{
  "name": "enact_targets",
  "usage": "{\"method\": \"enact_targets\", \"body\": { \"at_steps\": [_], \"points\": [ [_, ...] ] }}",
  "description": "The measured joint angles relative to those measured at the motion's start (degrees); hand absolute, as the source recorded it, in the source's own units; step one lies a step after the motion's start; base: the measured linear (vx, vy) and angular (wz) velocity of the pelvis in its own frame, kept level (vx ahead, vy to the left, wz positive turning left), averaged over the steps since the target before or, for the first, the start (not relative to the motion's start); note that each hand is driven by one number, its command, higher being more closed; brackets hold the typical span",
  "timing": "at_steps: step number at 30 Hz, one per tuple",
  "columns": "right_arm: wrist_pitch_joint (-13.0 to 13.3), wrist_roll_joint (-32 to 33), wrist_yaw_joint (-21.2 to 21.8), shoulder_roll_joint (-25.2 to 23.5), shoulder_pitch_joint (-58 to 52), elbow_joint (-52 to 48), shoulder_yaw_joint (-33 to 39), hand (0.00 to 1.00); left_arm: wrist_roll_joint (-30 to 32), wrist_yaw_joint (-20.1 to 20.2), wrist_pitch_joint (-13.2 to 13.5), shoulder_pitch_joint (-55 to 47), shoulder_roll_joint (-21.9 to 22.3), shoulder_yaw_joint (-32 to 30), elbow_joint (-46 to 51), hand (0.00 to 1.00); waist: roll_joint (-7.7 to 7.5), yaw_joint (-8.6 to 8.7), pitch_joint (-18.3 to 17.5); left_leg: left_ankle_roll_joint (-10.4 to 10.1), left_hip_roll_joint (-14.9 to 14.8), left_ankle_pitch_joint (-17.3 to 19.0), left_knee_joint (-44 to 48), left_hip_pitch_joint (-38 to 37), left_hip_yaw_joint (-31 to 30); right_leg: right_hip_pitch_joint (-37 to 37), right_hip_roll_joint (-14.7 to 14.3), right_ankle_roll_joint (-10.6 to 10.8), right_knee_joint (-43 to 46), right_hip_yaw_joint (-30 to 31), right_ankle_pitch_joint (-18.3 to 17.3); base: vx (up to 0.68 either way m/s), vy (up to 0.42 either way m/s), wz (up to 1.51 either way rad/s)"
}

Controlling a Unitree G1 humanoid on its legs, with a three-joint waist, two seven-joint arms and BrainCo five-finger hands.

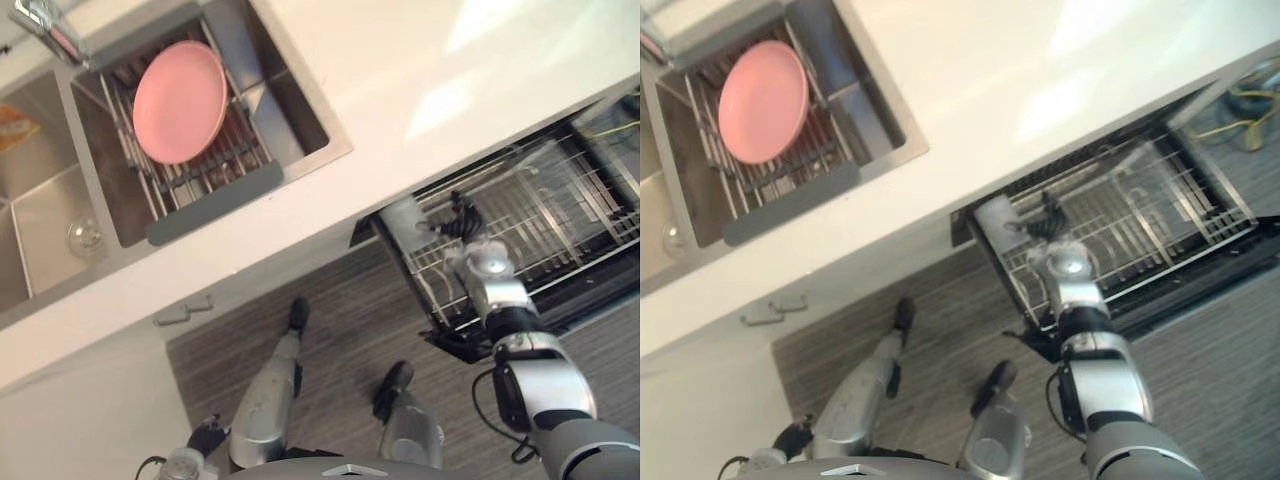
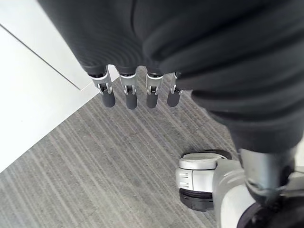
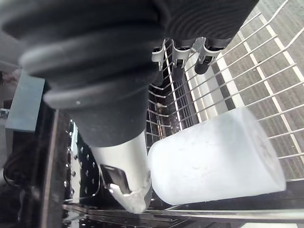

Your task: Walk over to the sink, pick up the cup, carry it to the dishwasher, place the cup inside the dishwasher, then close the dishwasher door

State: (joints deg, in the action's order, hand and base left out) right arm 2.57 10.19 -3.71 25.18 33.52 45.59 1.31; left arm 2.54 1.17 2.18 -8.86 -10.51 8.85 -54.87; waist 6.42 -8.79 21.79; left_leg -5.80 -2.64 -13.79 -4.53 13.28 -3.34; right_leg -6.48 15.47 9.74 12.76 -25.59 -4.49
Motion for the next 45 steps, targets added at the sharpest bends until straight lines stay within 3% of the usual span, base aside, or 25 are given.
{"method": "enact_targets", "body": {
  "at_steps": [4, 9, 14, 17, 23, 26, 29, 31, 33, 37, 39, 41, 43, 45],
  "points": [
    [1.25, 3.76, -0.56, -7.17, -11.45, -11.55, 3.72, 0.00, 1.65, 0.00, -2.13, -2.62, -0.01, -2.98, -0.62, 0.00, -2.07, 1.45, -5.65, 0.46, -0.94, 1.99, -0.33, -3.74, 2.08, 4.25, -1.79, -0.02, -4.62, 1.12, 1.29, -0.03, -0.043, -0.29],
    [3.97, 9.27, -0.20, -13.95, -21.25, -25.89, 6.24, 0.00, 0.64, -1.65, -3.37, -5.60, 1.14, -5.97, -0.83, 0.00, -3.22, 2.97, -9.64, 0.84, -1.38, 3.16, -0.35, -6.86, 3.51, 8.45, -2.98, 0.01, -8.79, 1.68, 2.84, 0.01, -0.047, -0.17],
    [10.42, 13.14, 5.63, -21.72, -26.25, -45.65, 4.29, 0.00, -8.17, -5.25, -6.59, -7.52, 4.60, -13.44, -0.80, 0.00, -4.47, 3.04, -11.86, 0.31, -2.31, 4.04, -0.36, -9.55, 4.83, 12.04, -4.54, -0.44, -12.45, 2.57, 4.85, 0.03, -0.041, -0.13],
    [12.31, 16.67, 10.45, -22.48, -26.01, -50.48, 1.27, 0.00, -12.15, -6.94, -9.40, -8.63, 5.65, -17.21, -0.83, 0.00, -5.98, 2.66, -13.22, -0.02, -2.84, 4.43, -0.36, -10.54, 4.59, 13.53, -5.07, -0.74, -13.15, 2.70, 4.72, 0.04, -0.051, -0.01],
    [12.46, 18.64, 12.00, -22.41, -23.74, -51.78, -4.00, 0.00, -14.76, -7.23, -11.96, -9.42, 7.08, -20.12, -0.97, 0.00, -6.57, 2.29, -13.88, -0.10, -3.03, 4.26, -0.37, -10.02, 1.55, 15.08, -6.08, -1.58, -13.05, -0.31, 3.80, -0.02, -0.051, 0.26],
    [12.42, 18.64, 9.57, -22.33, -21.27, -51.79, -5.46, 0.00, -13.98, -6.97, -13.29, -10.28, 7.27, -20.64, -1.07, 0.00, -6.75, 2.18, -13.80, 0.85, -3.57, 4.76, -0.37, -9.35, 5.39, 17.16, -6.20, -1.18, -13.41, -4.25, 3.65, -0.05, -0.034, 0.61],
    [12.45, 18.55, 5.45, -21.64, -18.99, -51.75, -5.07, 0.00, -9.03, -5.97, -13.48, -10.59, 8.28, -22.13, -2.07, 0.00, -6.72, 2.22, -13.57, 2.02, -4.58, 4.96, -0.01, -9.35, 14.00, 18.78, -4.68, -0.24, -13.32, -8.61, 3.56, 0.01, 0.033, 0.72],
    [12.43, 18.55, 3.54, -20.88, -17.51, -51.58, -5.32, 0.00, -6.60, -4.66, -13.68, -11.99, 9.31, -20.76, -2.50, 0.00, -6.24, 1.49, -13.13, 2.73, -4.21, 1.99, -0.33, -9.87, 14.68, 19.29, -3.83, 0.34, -11.63, -8.86, 2.71, 0.01, 0.034, 0.19],
    [12.43, 18.55, 3.01, -20.87, -17.43, -51.49, -5.31, 0.00, -6.13, -3.92, -13.82, -12.31, 9.35, -18.98, -2.59, 0.00, -6.85, 1.36, -12.92, 2.92, -3.20, 2.07, -0.35, -10.49, 14.77, 19.68, -2.65, 0.47, -10.86, -9.00, 1.83, 0.02, 0.061, 0.09],
    [12.44, 18.60, 0.80, -21.32, -17.56, -51.45, -5.16, 0.00, -4.45, -1.62, -13.50, -11.05, 8.56, -14.84, -2.61, 0.00, -8.19, 2.09, -12.06, 4.01, 0.13, 2.82, -0.34, -11.85, 14.84, 18.71, 2.47, 1.19, -3.99, -9.29, -2.32, 0.01, 0.059, 0.12],
    [12.53, 18.54, -0.52, -21.32, -17.80, -51.48, -4.83, 0.00, -3.39, -0.70, -13.27, -10.63, 7.09, -12.74, -2.58, 0.00, -9.21, 2.69, -11.44, 4.80, 2.18, 3.36, -0.28, -12.47, 14.75, 18.02, 5.60, -1.06, 0.70, -9.54, -5.19, 0.05, 0.070, 0.24],
    [12.76, 18.47, -1.75, -21.23, -19.92, -51.59, -3.67, 0.00, -3.41, 0.66, -12.58, -10.05, 4.95, -9.86, -2.51, 0.00, -10.11, 2.55, -11.15, 6.29, 4.79, 4.39, -0.01, -13.24, 13.55, 17.54, 8.41, -9.36, 6.52, -8.27, -7.02, 0.14, 0.067, 0.35],
    [12.78, 18.44, -3.11, -21.13, -21.91, -51.53, -2.61, 0.00, -3.57, 1.05, -11.81, -10.32, 3.96, -8.66, -2.55, 0.00, -9.74, 3.82, -10.91, 7.34, 5.23, 4.86, 0.01, -13.72, 10.39, 14.23, 8.73, -12.82, 14.09, -1.25, -2.55, 0.17, 0.071, 0.78],
    [12.77, 18.36, -3.03, -21.25, -22.90, -51.50, -2.41, 0.00, -3.58, 1.78, -11.55, -9.86, 3.16, -8.64, -2.53, 0.00, -8.74, 4.41, -10.20, 7.72, 3.77, 5.16, 0.01, -13.92, 6.72, 11.73, 5.21, -7.89, 16.77, 4.71, -5.83, 0.14, 0.012, 0.80]
  ]
}}
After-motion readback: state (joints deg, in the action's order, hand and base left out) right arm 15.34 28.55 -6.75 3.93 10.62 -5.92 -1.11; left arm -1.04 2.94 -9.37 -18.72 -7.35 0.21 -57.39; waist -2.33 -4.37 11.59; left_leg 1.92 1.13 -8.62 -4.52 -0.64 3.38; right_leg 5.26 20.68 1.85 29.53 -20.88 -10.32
